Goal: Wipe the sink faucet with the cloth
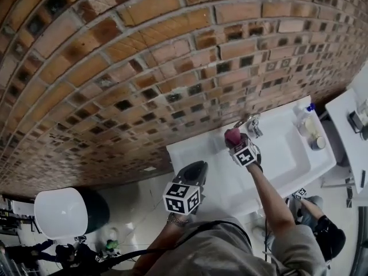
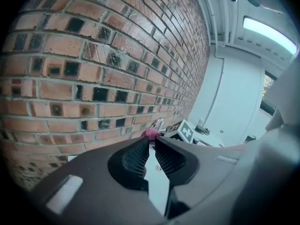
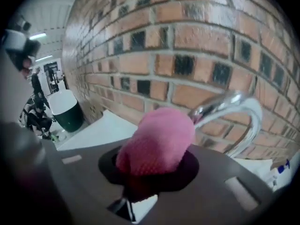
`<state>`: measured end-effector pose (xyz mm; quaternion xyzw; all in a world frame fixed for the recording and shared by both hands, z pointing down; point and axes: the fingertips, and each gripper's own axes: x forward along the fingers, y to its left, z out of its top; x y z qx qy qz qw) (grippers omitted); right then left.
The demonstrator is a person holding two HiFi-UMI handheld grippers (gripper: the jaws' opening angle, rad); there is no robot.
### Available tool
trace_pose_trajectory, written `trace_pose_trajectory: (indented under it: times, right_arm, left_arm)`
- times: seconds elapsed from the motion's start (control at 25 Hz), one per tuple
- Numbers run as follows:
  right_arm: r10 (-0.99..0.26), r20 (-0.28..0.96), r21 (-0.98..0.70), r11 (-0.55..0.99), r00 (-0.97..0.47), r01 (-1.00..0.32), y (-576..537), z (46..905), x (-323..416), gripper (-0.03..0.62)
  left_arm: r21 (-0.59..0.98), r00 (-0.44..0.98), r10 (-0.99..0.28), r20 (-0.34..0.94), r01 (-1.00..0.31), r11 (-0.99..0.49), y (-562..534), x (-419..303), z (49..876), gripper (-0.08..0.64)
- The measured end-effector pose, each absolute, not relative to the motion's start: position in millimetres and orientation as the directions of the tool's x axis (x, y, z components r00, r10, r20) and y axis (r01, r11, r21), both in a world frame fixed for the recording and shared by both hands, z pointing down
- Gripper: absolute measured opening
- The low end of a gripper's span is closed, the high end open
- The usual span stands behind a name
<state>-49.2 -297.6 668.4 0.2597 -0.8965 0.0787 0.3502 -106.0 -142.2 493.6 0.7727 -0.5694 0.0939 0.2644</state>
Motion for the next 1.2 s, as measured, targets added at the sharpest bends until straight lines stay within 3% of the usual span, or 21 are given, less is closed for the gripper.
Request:
trace_pose_trajectory:
  times: [0.12, 0.36, 0.56, 0.72, 0.84, 0.92, 1.04, 1.2]
  right_arm:
    - [-0.574, 0.483, 0.153, 0.799, -0.661, -0.582, -318, 596, -38, 0.100]
    - [-0.839, 0.291, 0.483, 0.544, -0.461, -0.686, -391, 539, 33, 0.098]
    - [-0.835, 0.443, 0.339, 0.493, -0.326, -0.801, -440, 604, 102, 0.091]
    - [-0.704, 0.640, 0.272, 0.581, -0.307, -0.767, -435, 693, 103, 0.086]
    - [-0.653, 0.670, 0.207, 0.622, -0.354, -0.755, -429, 716, 99, 0.083]
    - [-0.622, 0.701, 0.231, 0.661, -0.349, -0.714, -435, 722, 106, 0.084]
    - [-0.555, 0.805, 0.363, 0.741, -0.211, -0.564, -436, 756, 127, 0.087]
    - [-0.609, 0.786, 0.524, 0.751, -0.112, -0.402, -427, 775, 137, 0.080]
  left_arm:
    - [0.302, 0.350, -0.825, 0.444, -0.925, -0.230, -156, -103, 492, 0.055]
    - [0.322, 0.367, -0.795, 0.483, -0.919, -0.229, -163, -102, 512, 0.055]
    - [0.336, 0.380, -0.785, 0.489, -0.913, -0.232, -165, -99, 516, 0.055]
    - [0.343, 0.390, -0.770, 0.505, -0.909, -0.236, -166, -96, 522, 0.055]
    - [0.348, 0.402, -0.761, 0.509, -0.905, -0.245, -166, -91, 523, 0.055]
    - [0.349, 0.405, -0.759, 0.510, -0.904, -0.248, -167, -90, 524, 0.055]
    - [0.347, 0.405, -0.758, 0.511, -0.904, -0.249, -169, -91, 525, 0.055]
    - [0.348, 0.401, -0.761, 0.510, -0.905, -0.244, -166, -94, 526, 0.055]
